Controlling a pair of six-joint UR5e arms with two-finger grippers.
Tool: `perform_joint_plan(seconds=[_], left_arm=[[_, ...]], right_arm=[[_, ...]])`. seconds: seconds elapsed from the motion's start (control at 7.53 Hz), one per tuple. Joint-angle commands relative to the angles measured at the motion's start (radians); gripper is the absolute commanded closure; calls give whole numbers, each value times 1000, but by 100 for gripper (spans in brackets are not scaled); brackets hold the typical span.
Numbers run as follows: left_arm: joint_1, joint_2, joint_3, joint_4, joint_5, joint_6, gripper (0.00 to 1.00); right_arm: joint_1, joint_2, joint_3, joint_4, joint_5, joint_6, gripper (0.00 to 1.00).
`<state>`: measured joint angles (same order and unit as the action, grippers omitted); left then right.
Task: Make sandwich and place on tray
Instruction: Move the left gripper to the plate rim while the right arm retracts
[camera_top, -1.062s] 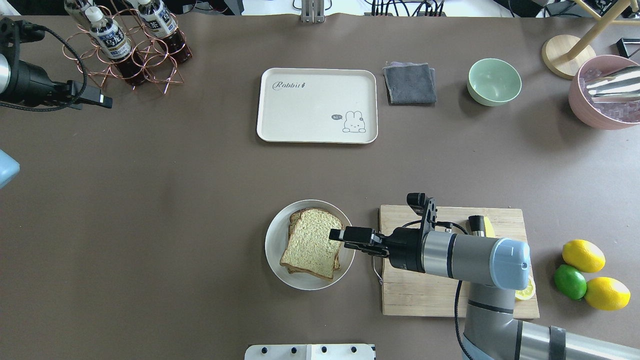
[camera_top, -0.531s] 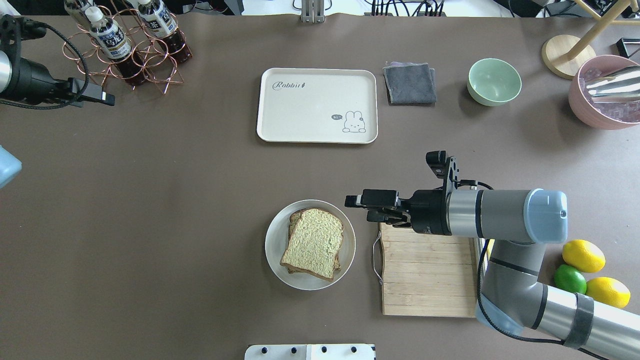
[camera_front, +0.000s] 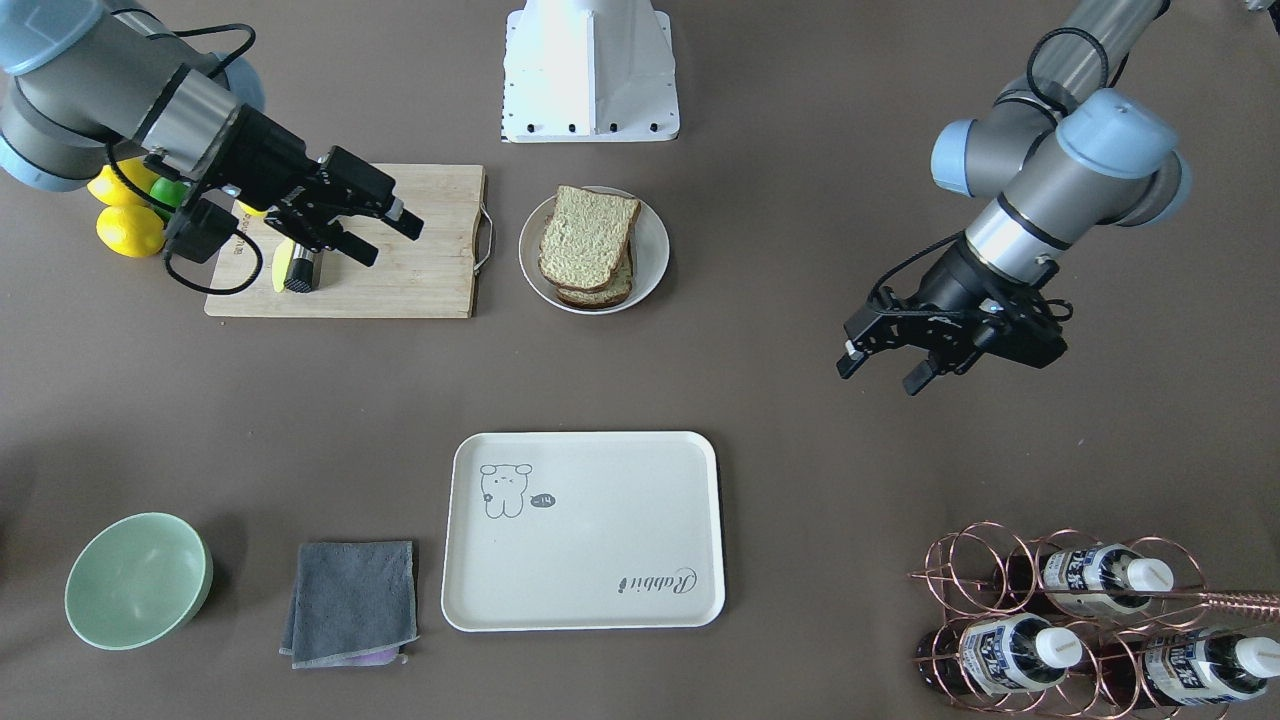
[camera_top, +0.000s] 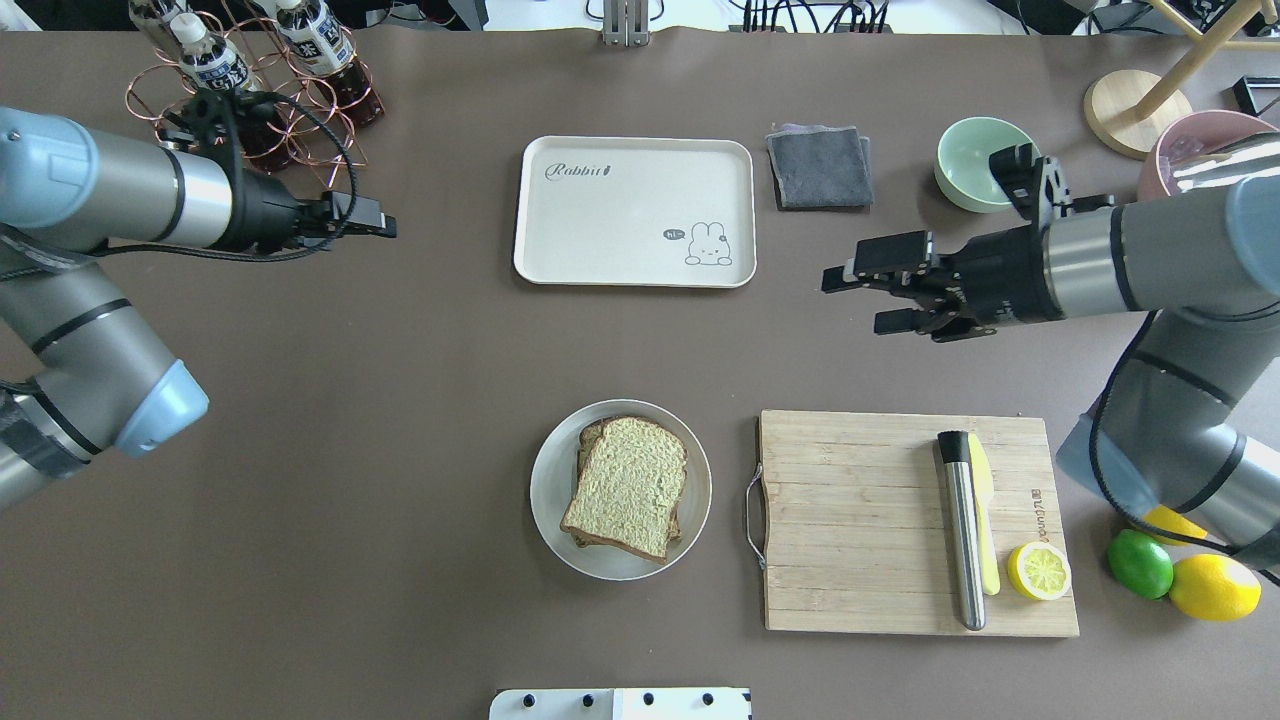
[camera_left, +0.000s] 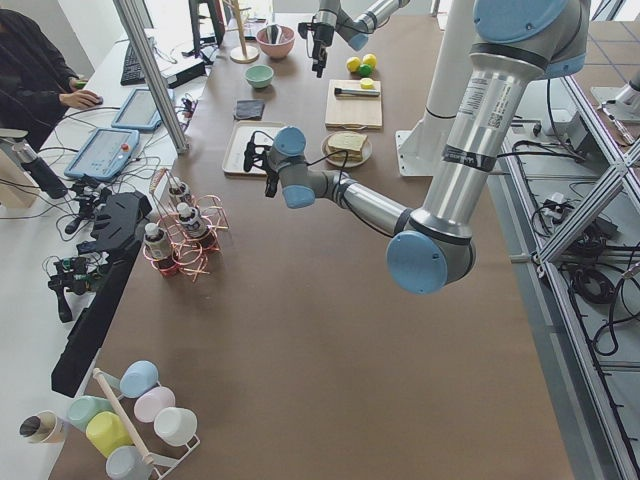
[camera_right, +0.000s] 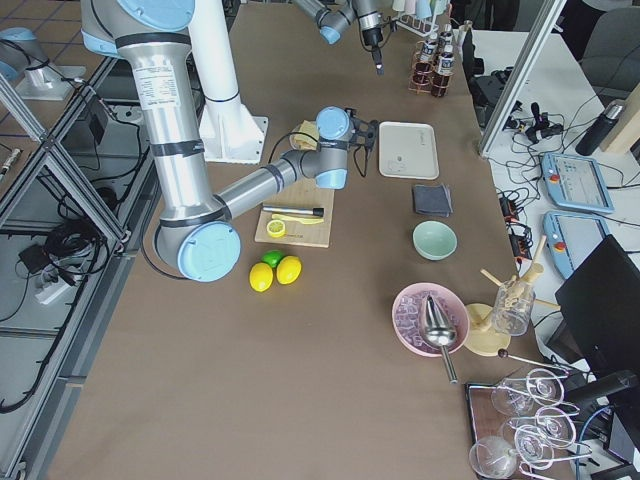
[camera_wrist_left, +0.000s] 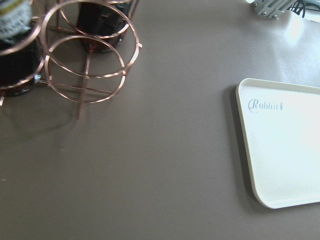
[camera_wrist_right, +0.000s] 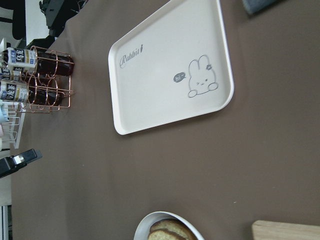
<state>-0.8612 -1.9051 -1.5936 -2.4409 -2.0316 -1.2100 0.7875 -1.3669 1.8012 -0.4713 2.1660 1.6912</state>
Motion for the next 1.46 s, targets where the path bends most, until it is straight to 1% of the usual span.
perform_joint_plan(seconds=[0.0, 0.13, 0.27, 0.4, 0.53, 0.66, 0.8, 0.93, 1.19, 1.33], left_arm=[[199, -41, -67, -4, 213, -204, 2], [258, -38, -100, -3, 270, -273, 2], [331, -34, -121, -3, 354, -330, 2], [411, -31, -137, 3, 435, -365, 2], [471, -29, -140, 6, 495, -379, 2], [511, -29, -140, 9, 533, -381, 3], [527, -22, -140, 10, 553, -381, 18], [530, -17, -141, 10, 551, -379, 45], [534, 7, -141, 10, 547, -373, 52], [554, 18, -141, 10, 550, -373, 56]], right_arm=[[221, -115, 0, -152, 182, -298, 1], [266, -123, 0, -273, 195, -408, 1], [291, -144, 1, -384, 198, -561, 1], [320, -190, 1, -459, 196, -720, 1], [355, -227, 1, -531, 196, -867, 1], [372, -254, 1, -584, 186, -972, 1], [393, -274, 0, -628, 183, -1046, 1], [400, -291, 4, -629, 184, -1059, 1], [401, -301, 7, -629, 184, -1059, 1], [401, -307, 7, -627, 184, -1061, 1]])
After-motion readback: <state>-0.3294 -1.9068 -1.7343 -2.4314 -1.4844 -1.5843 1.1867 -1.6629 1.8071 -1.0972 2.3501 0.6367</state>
